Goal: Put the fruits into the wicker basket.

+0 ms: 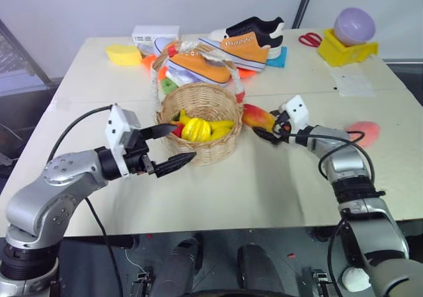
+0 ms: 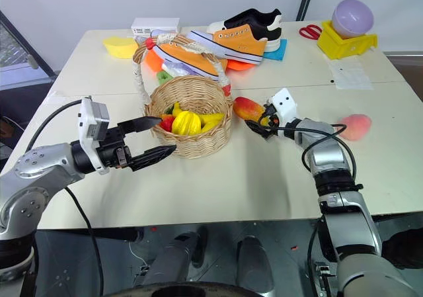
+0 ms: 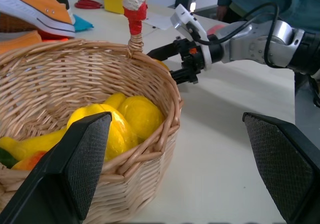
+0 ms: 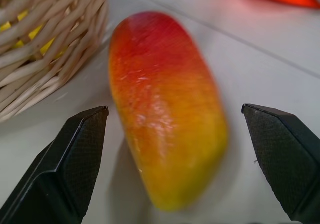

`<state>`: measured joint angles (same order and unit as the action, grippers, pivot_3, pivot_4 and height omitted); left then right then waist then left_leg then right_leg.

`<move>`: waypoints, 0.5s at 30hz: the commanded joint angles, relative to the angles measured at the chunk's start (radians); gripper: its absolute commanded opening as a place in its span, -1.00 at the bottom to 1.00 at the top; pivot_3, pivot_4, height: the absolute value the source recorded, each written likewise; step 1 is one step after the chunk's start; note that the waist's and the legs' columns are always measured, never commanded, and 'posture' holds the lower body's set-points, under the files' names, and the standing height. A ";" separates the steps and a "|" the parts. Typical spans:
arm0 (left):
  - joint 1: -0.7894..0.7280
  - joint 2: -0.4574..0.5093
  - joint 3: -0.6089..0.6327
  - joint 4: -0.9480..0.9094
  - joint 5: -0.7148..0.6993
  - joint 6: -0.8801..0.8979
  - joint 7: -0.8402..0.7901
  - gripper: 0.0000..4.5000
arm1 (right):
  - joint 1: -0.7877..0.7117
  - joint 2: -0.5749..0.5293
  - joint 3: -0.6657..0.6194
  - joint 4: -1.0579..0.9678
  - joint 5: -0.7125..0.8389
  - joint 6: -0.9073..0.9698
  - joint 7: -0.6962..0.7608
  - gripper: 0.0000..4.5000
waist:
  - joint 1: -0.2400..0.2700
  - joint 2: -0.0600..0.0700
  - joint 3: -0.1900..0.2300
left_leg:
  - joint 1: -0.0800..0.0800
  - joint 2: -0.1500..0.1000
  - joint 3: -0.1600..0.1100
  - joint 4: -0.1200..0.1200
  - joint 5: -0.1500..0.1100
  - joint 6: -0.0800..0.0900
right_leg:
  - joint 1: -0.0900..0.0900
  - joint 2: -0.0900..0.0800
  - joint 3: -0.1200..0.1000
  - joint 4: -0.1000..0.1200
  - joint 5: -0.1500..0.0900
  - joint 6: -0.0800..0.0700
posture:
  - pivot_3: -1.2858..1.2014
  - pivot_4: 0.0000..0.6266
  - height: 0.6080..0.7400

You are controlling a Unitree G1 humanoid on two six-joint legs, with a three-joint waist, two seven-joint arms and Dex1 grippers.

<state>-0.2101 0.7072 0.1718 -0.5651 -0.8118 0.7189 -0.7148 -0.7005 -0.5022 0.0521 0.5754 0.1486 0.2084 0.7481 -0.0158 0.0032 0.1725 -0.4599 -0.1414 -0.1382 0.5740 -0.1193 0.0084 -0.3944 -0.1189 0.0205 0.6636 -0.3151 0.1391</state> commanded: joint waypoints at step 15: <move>-0.011 -0.011 -0.001 0.012 0.066 -0.083 -0.002 1.00 | 0.159 -0.117 -0.103 -0.321 0.012 0.011 0.027 -0.10 | 0.012 0.000 0.000 | 0.000 -0.001 0.000 0.000 -0.001 -0.002 | -0.003 -0.001 0.001 0.000 0.000 0.000 | 0.03 -0.52 1.00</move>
<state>-0.2115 0.7022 0.1593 -0.5564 -0.7699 0.6786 -0.7175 -0.5857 -0.5741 0.0050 0.4001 0.1376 0.1903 0.7711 -0.0040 0.0032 0.1726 -0.4599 -0.1421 -0.1385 0.5741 -0.1203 0.0066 -0.3974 -0.1198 0.0215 0.6634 -0.3152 0.1389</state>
